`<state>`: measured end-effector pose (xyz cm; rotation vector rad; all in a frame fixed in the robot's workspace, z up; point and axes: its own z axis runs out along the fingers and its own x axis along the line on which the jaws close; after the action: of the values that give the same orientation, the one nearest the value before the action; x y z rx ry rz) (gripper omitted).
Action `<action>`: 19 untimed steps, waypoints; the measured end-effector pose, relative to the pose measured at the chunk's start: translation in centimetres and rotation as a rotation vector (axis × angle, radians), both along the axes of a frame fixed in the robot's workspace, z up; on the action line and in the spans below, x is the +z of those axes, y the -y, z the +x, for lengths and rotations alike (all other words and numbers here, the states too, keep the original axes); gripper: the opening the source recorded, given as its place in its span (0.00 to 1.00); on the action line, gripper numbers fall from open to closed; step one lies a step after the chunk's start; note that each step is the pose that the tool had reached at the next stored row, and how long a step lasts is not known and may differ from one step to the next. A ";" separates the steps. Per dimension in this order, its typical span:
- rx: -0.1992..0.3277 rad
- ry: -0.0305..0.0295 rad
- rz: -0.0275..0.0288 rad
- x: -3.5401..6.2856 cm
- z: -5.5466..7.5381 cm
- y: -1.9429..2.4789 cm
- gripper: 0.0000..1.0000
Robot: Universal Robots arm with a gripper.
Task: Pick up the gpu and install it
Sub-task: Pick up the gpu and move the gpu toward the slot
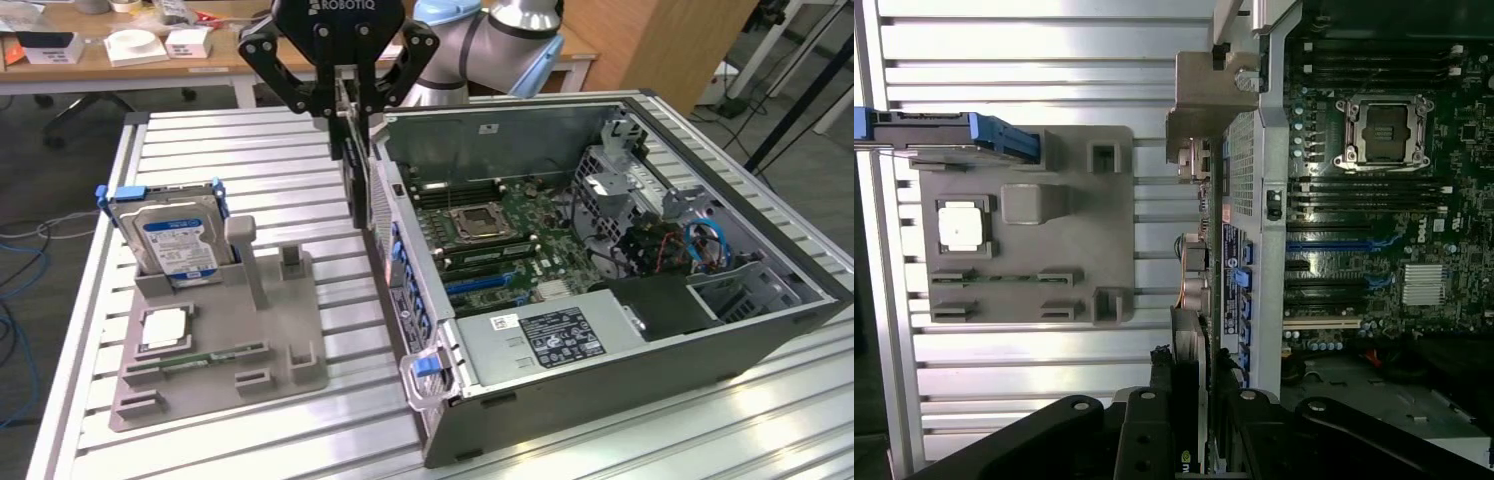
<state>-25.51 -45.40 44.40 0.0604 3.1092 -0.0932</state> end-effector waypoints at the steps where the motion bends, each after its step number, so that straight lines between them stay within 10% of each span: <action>1: 0.000 0.0001 0.0000 0.00 0.0 0.00 0.26; 19: 0.000 0.0001 0.0000 0.00 2.6 0.00 0.26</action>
<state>-22.88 -45.40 44.40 0.0603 3.1091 -0.0931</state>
